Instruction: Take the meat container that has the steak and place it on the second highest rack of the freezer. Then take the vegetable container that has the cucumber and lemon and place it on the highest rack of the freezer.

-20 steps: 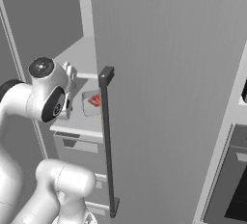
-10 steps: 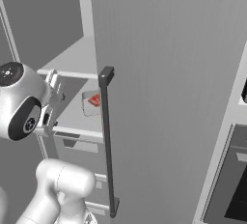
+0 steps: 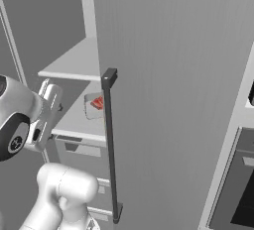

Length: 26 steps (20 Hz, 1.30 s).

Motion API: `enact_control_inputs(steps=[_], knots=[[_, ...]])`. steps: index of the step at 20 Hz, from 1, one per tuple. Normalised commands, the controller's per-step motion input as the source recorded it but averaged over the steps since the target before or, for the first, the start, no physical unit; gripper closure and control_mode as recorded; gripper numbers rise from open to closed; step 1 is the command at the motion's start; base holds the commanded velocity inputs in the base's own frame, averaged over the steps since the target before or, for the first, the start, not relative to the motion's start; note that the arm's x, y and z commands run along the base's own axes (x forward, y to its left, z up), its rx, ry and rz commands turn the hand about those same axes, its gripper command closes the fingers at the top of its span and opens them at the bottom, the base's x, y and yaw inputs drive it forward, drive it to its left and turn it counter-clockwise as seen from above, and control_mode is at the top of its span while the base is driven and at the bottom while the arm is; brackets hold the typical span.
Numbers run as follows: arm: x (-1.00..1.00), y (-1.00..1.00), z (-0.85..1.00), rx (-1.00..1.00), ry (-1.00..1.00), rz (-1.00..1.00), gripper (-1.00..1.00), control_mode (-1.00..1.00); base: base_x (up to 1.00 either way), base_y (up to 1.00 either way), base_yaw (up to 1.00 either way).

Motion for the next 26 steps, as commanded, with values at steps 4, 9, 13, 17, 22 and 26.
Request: enact_control_inputs(steps=[4, 9, 13, 17, 22, 26], knots=[[-0.01, -0.11, 0.00, 0.00, -0.01, 0.00, -1.00, -1.00, 0.00, 0.00, 0.00], [0.02, 0.00, 0.06, 0.00, 0.00, 0.00, -1.00, -1.00, 0.00, 0.00, 0.00], [0.06, 0.00, 0.04, 0.00, 0.00, 0.00, -1.00, -1.00, 0.00, 0.00, 0.00], [0.00, 0.00, 0.00, 0.00, 0.00, 0.00, -1.00, 1.00, -0.14, 0.02, 0.00], [0.00, 0.00, 0.00, 0.00, 0.00, 0.00, -1.00, 1.00, -0.73, -0.58, 0.00], [0.00, 0.00, 0.00, 0.00, 0.00, 0.00, -1.00, 1.00, -0.72, -0.99, -0.06]])
